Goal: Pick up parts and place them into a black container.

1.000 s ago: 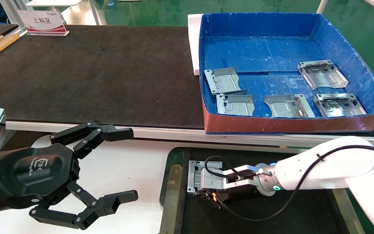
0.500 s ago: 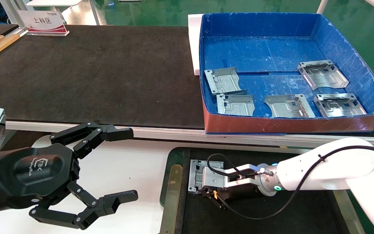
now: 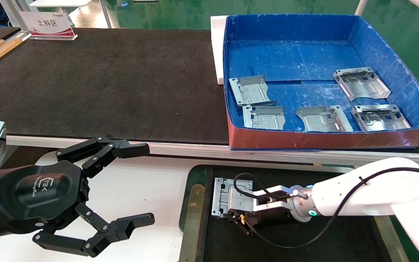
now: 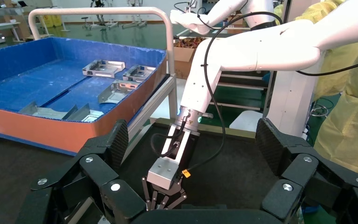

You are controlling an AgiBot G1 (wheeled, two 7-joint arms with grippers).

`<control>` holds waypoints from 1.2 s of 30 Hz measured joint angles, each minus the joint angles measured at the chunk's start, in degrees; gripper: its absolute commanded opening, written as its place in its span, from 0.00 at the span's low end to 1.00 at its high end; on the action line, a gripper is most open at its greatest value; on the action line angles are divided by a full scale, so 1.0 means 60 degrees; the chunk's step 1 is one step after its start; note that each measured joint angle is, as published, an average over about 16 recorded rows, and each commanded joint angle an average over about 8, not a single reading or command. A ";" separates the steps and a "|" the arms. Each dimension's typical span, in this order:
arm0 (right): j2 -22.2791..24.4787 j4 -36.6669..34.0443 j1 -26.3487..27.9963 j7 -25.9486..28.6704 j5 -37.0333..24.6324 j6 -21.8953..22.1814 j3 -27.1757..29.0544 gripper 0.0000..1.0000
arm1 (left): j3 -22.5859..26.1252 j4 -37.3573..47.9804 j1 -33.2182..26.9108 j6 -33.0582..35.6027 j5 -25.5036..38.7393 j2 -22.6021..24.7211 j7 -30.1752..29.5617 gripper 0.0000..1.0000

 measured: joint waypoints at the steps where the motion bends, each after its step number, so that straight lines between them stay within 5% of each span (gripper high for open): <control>1: 0.0006 0.0022 0.0001 0.0022 0.0001 -0.0001 0.0002 1.00 | 0.0000 0.0000 0.0000 0.0000 0.0000 0.0000 0.0000 1.00; 20: 0.0467 0.1084 0.0091 0.0527 0.0472 -0.0428 0.0256 1.00 | 0.0000 0.0000 0.0000 0.0000 0.0000 0.0000 0.0000 1.00; 36: 0.1997 0.3351 0.0046 0.1111 0.2708 -0.1798 0.1312 1.00 | 0.0000 0.0000 0.0000 0.0000 0.0000 0.0000 0.0000 1.00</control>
